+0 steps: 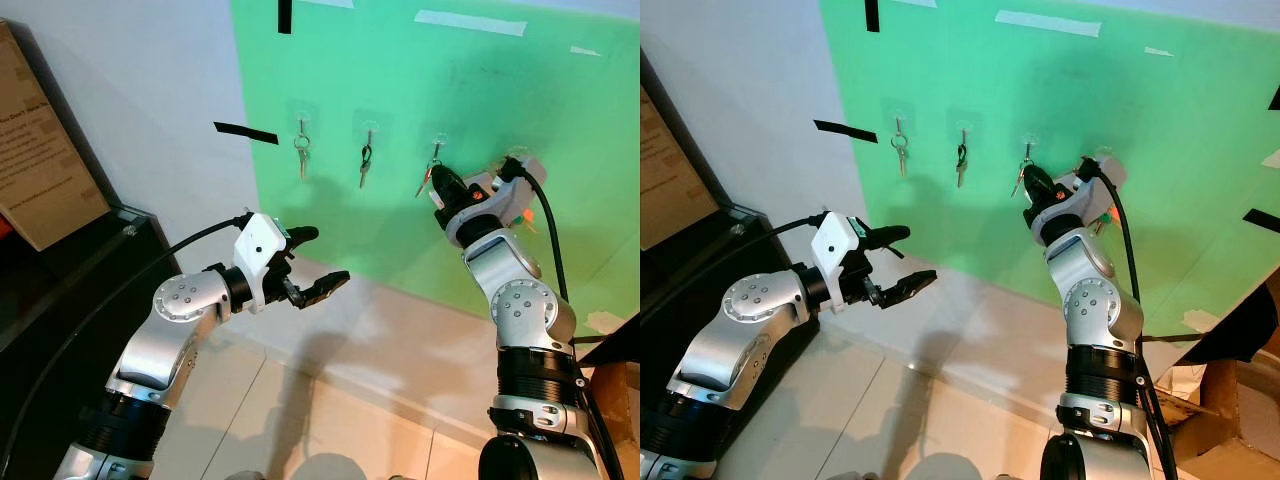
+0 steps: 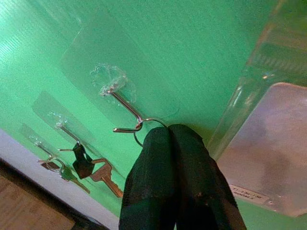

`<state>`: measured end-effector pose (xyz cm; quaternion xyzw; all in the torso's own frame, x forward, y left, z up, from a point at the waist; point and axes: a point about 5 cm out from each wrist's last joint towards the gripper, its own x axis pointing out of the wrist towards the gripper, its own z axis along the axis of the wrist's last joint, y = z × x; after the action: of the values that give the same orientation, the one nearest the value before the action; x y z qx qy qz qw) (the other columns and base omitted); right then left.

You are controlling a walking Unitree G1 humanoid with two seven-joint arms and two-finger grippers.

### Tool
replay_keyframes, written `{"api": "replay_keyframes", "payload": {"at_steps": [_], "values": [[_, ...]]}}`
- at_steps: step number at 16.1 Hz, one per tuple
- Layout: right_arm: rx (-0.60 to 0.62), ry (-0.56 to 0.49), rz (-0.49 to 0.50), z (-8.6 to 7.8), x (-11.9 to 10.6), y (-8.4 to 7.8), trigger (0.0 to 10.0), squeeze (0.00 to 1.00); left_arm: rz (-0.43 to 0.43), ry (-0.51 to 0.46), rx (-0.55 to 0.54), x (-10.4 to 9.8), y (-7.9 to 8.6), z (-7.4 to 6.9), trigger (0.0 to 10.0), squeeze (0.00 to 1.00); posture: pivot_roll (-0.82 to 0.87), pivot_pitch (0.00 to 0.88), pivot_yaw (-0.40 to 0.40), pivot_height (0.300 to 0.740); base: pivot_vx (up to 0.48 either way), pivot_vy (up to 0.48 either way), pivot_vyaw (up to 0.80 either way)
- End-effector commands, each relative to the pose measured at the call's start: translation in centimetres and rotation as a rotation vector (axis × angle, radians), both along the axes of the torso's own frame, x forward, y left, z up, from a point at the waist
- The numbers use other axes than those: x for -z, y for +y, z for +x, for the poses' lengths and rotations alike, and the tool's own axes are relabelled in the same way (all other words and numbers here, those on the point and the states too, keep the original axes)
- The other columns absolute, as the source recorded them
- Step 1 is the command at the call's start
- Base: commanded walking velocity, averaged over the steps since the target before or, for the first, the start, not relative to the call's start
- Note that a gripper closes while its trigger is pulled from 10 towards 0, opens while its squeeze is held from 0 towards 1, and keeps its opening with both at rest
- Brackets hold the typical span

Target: Hang keys on a hook

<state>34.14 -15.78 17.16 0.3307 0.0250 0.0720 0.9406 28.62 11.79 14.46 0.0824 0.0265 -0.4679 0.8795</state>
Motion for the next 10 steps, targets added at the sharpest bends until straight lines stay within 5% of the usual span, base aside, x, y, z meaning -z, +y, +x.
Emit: {"api": "replay_keyframes", "payload": {"at_steps": [1,4,6,10], "values": [[0.009,0.042,-0.029,0.0,0.8,0.0,10.0,0.00,0.002,-0.022,0.008,-0.7,-0.1,0.3,10.0,0.00,-0.06,0.000,0.033,0.740,0.000,0.000,0.00],[0.008,0.034,-0.032,0.1,0.8,0.1,10.0,0.00,-0.067,-0.028,0.005,-1.6,-0.2,0.2,10.0,0.00,-0.05,0.000,0.029,0.740,0.000,0.000,0.00],[0.011,0.023,-0.027,0.1,0.7,0.1,10.0,0.94,-0.079,-0.030,0.007,-1.8,-0.2,0.2,10.0,0.00,-0.05,0.000,0.030,0.740,0.000,0.000,0.00],[0.021,0.003,-0.016,-0.2,0.5,0.0,10.0,1.00,-0.081,-0.026,0.004,-1.8,-0.1,0.1,10.0,0.00,-0.05,0.000,0.029,0.740,0.000,0.000,0.00]]}}
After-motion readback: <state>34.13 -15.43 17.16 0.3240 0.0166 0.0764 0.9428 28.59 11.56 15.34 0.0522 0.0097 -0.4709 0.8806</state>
